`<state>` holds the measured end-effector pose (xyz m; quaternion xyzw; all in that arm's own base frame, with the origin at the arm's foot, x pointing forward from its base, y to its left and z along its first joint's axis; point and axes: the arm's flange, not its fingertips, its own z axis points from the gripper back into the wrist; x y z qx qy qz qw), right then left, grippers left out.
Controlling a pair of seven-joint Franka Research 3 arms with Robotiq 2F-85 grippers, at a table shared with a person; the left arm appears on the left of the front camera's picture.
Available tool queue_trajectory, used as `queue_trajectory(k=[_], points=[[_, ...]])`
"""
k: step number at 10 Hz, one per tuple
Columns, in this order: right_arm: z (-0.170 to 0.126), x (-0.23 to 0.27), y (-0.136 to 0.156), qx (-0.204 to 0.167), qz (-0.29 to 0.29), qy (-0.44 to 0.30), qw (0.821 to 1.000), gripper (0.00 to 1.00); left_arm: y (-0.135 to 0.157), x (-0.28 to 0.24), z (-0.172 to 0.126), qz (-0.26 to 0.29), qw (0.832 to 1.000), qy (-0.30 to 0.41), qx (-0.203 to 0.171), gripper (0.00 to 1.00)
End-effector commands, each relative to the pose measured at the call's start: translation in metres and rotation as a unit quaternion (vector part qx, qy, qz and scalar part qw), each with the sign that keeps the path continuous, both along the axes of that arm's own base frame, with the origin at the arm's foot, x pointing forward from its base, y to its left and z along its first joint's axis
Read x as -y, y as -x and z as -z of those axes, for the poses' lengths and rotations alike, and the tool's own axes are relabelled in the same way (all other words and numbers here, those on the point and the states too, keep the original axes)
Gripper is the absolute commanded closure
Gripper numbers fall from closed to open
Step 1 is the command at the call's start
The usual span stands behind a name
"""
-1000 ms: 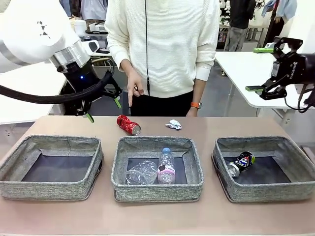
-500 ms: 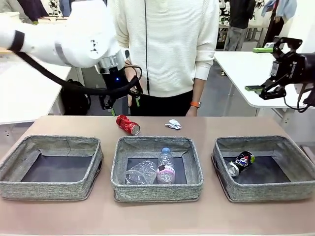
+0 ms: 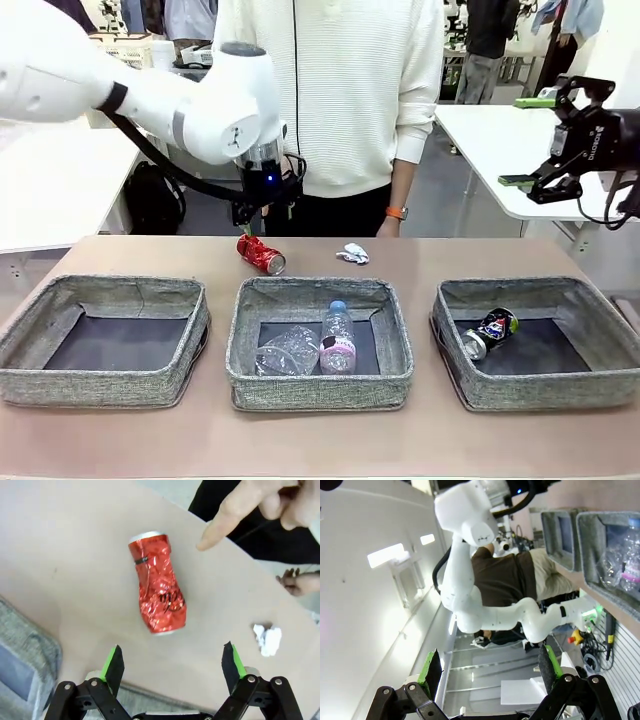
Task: Sort the waste into the appropriate baskets.
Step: Pick up the waste item pointed out by the person.
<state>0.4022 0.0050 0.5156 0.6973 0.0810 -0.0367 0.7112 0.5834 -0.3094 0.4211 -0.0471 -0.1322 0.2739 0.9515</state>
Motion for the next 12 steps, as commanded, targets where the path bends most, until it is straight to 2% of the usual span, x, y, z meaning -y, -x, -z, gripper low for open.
queue_trajectory(k=[1, 4, 7, 10, 11, 12], points=[[-0.003, 0.001, 0.000, -0.007, -0.001, 0.006, 1.000, 0.00, 0.000, -0.004, 0.019, -0.050, 0.997, 0.001, 0.052, 0.00], [-0.003, 0.001, 0.000, -0.007, -0.001, 0.006, 1.000, 0.00, -0.008, -0.014, 0.045, -0.086, 0.993, 0.002, 0.077, 0.00], [-0.003, 0.001, 0.000, -0.007, -0.001, 0.006, 1.000, 0.00, -0.023, -0.017, 0.072, -0.070, 0.994, 0.009, 0.089, 0.00], [-0.003, 0.001, 0.000, -0.007, -0.001, 0.006, 1.000, 0.00, -0.030, -0.025, 0.091, -0.069, 0.995, 0.016, 0.075, 0.00], [-0.003, 0.001, 0.000, -0.007, -0.001, 0.006, 1.000, 0.00, -0.026, -0.019, 0.116, -0.074, 0.995, 0.012, 0.059, 0.00], [-0.003, 0.001, 0.000, -0.007, -0.001, 0.006, 1.000, 0.00, -0.026, -0.020, 0.117, -0.075, 0.995, 0.013, 0.059, 0.00]])
